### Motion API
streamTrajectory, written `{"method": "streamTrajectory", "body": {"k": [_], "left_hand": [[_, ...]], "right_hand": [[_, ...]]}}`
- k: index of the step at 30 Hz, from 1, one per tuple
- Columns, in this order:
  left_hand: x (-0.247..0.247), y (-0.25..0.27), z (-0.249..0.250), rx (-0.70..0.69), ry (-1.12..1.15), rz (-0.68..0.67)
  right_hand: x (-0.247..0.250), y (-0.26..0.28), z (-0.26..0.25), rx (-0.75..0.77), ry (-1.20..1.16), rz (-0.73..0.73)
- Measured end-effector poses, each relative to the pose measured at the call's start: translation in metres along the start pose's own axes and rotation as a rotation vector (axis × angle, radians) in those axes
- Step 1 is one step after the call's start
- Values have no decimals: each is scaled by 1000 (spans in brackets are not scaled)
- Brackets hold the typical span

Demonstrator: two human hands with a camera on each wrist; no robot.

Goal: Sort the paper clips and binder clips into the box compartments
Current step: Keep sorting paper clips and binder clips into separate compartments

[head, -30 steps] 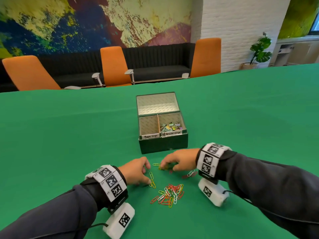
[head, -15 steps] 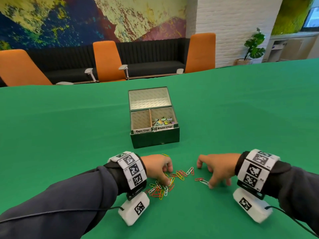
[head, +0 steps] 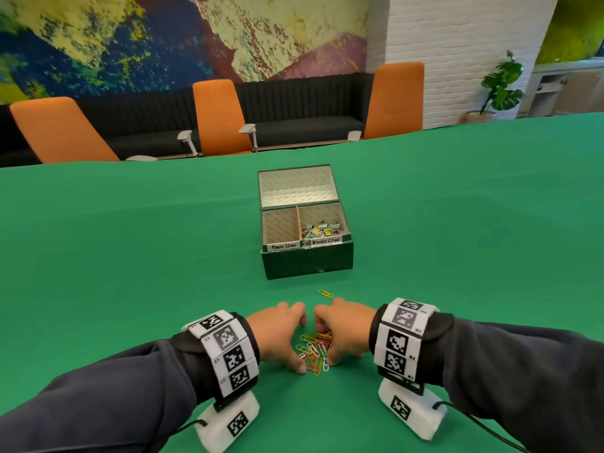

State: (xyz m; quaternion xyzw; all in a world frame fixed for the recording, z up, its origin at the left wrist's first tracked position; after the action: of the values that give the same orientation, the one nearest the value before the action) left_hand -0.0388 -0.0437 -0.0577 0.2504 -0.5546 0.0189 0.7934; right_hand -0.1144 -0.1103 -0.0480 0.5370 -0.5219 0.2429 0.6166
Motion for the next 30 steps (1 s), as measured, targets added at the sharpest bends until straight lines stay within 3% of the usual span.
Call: {"method": "streamTrajectory", "body": {"k": [9,14,19,25,30], "left_hand": [[-1,-5,19,-72,77,-41],[-3,-11,36,-126,16,-66],[-5,-20,42,-159,-23,-88],[23,-27,16,-139,300,0],[50,-24,-21,-105,577,154]], "right_hand": [[-5,-9,12,49,75,31],[-2,-9,45,-37,-195,-25],[8,-8,67,-9,-516,-41],[40,-19,69,85,-863,80],[90,-48,45,149,-958,194]]}}
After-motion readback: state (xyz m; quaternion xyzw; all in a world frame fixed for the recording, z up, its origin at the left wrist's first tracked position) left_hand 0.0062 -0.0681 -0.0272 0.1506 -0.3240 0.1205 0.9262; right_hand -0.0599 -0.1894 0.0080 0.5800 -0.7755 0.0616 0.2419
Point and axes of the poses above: each hand's wrist, its own y-axis away from the middle knuckle, its own x-axis out of the back of the hand, z = x × y, the point moved 6 cm from there along -y, towards the middle knuckle, and after that the axes turned 7 degrees about y, right-handed, at the moved point
